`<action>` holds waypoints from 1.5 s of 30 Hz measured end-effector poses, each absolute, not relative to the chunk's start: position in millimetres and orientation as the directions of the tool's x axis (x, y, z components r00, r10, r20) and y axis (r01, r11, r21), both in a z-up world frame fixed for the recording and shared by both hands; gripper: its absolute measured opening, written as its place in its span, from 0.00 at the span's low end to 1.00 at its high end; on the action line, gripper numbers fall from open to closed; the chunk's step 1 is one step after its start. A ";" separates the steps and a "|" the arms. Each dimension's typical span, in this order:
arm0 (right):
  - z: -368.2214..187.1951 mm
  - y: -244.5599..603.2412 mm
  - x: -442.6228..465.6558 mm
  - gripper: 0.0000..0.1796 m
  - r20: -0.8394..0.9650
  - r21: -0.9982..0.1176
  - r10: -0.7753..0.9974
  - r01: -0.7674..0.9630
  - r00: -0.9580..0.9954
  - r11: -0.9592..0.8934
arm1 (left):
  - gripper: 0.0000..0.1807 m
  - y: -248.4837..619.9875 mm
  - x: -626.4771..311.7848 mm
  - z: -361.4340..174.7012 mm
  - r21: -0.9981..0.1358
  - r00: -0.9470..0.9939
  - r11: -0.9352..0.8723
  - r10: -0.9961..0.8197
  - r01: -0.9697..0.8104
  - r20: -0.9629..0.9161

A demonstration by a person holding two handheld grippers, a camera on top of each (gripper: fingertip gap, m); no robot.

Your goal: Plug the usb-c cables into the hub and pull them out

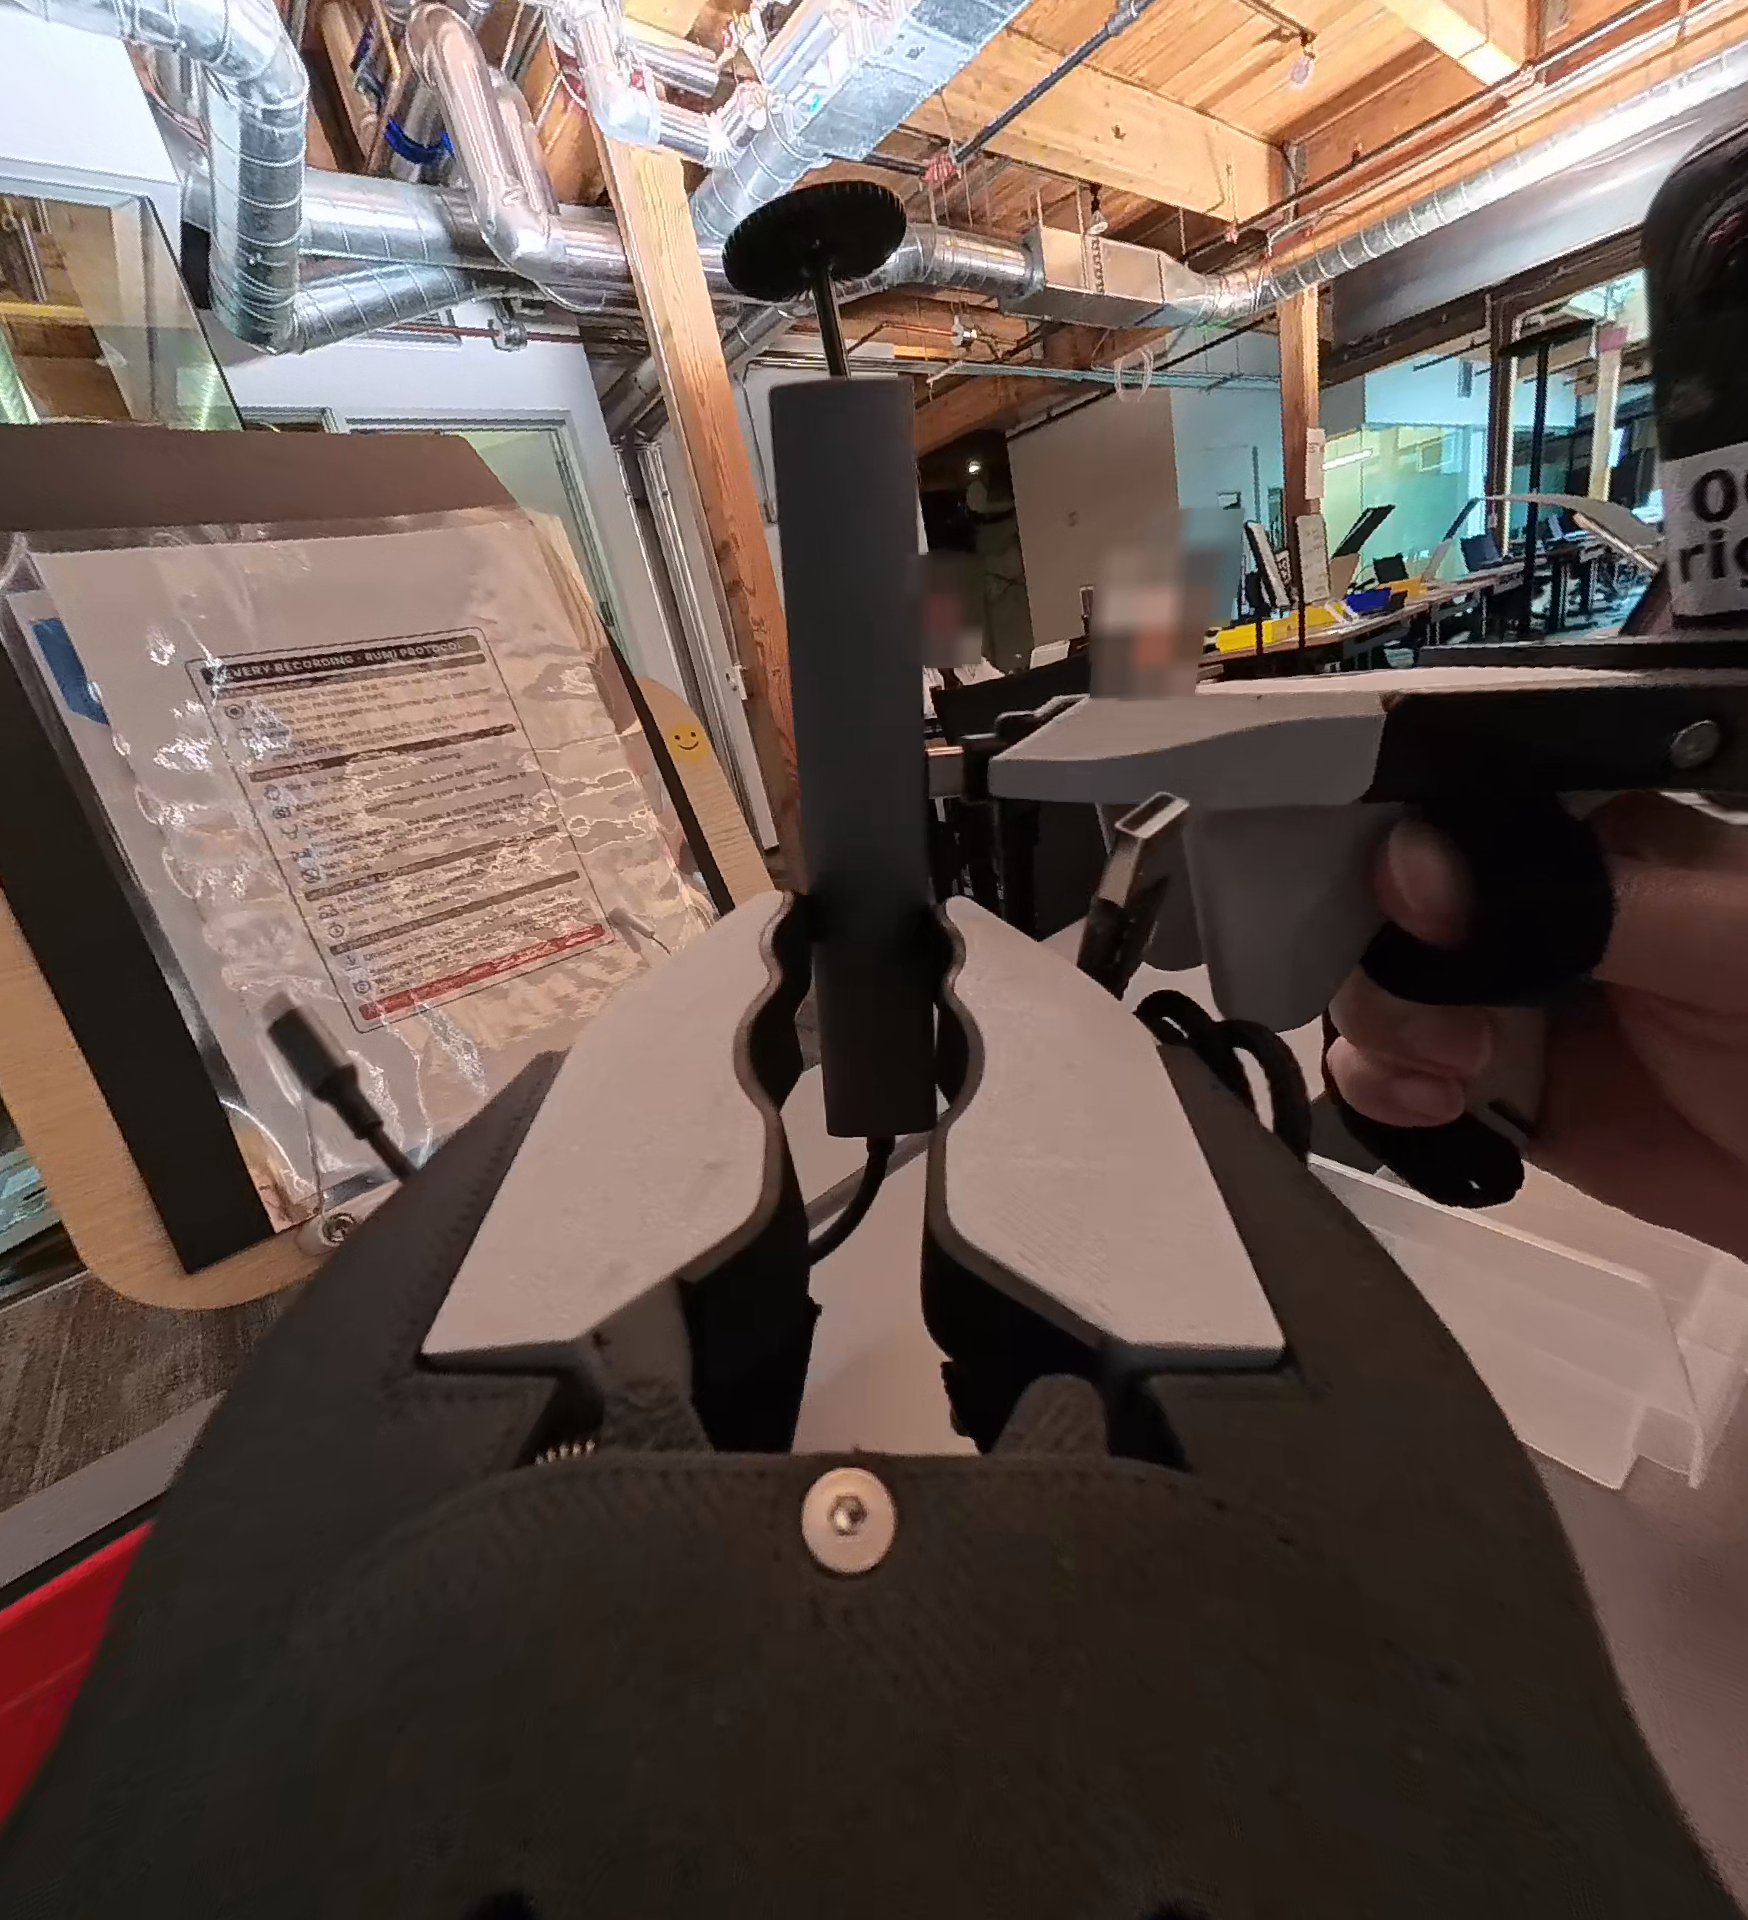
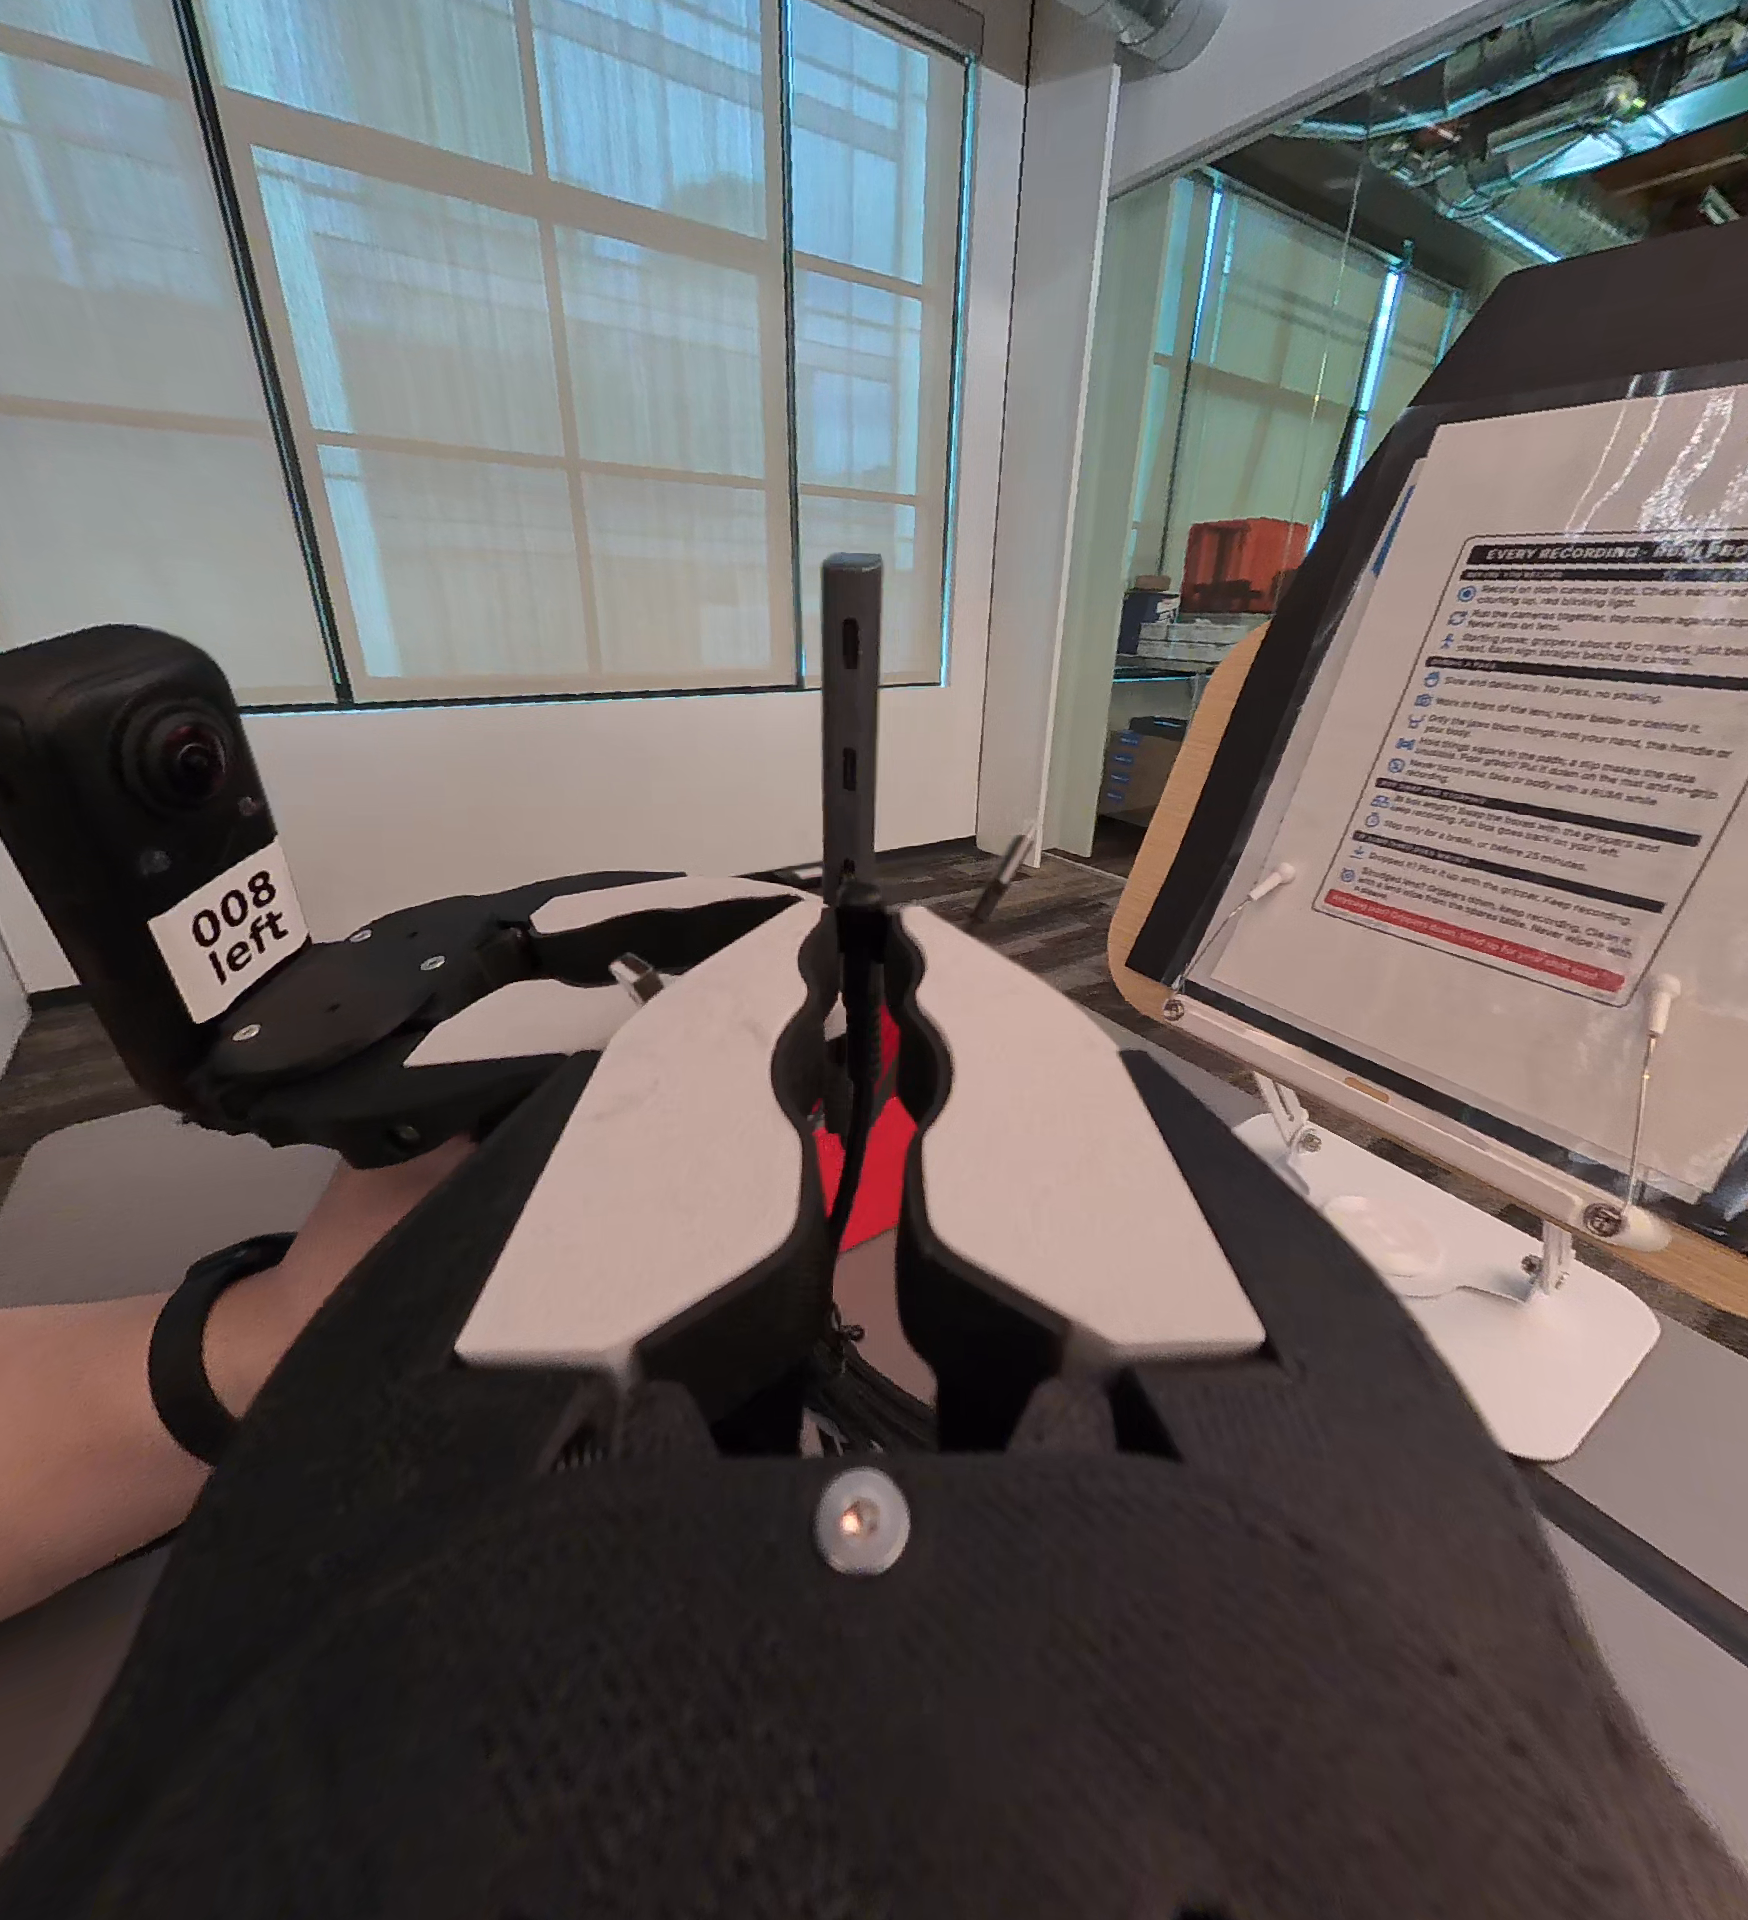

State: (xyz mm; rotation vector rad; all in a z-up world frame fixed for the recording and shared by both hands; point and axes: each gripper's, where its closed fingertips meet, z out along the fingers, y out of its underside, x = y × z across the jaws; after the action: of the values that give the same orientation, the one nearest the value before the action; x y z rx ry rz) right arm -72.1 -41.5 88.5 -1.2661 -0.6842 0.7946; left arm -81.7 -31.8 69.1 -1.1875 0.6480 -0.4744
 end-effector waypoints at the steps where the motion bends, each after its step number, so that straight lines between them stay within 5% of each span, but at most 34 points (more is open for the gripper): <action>1: 88.8 -41.7 -72.0 0.04 0.007 -0.983 0.829 -0.147 0.559 0.107 | 0.12 -32.0 -81.7 69.1 -0.949 0.728 0.314 -0.653 0.007 -0.211; 35: 88.5 -44.1 -74.8 0.04 -0.073 -0.967 0.861 -0.247 0.502 0.061 | 0.12 -34.1 -86.2 71.1 -0.890 0.764 0.420 -0.510 -0.180 -0.396; 45: 84.8 -43.8 -77.3 0.04 -0.066 -0.972 0.863 -0.227 0.500 0.057 | 0.12 -32.4 -90.6 70.9 -0.804 0.732 0.472 -0.390 -0.362 -0.559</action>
State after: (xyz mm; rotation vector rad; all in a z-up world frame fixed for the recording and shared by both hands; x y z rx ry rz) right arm -77.3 -43.8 84.8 -1.2450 -0.6501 0.9217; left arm -90.6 -32.4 70.9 -1.1116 0.7920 -0.0193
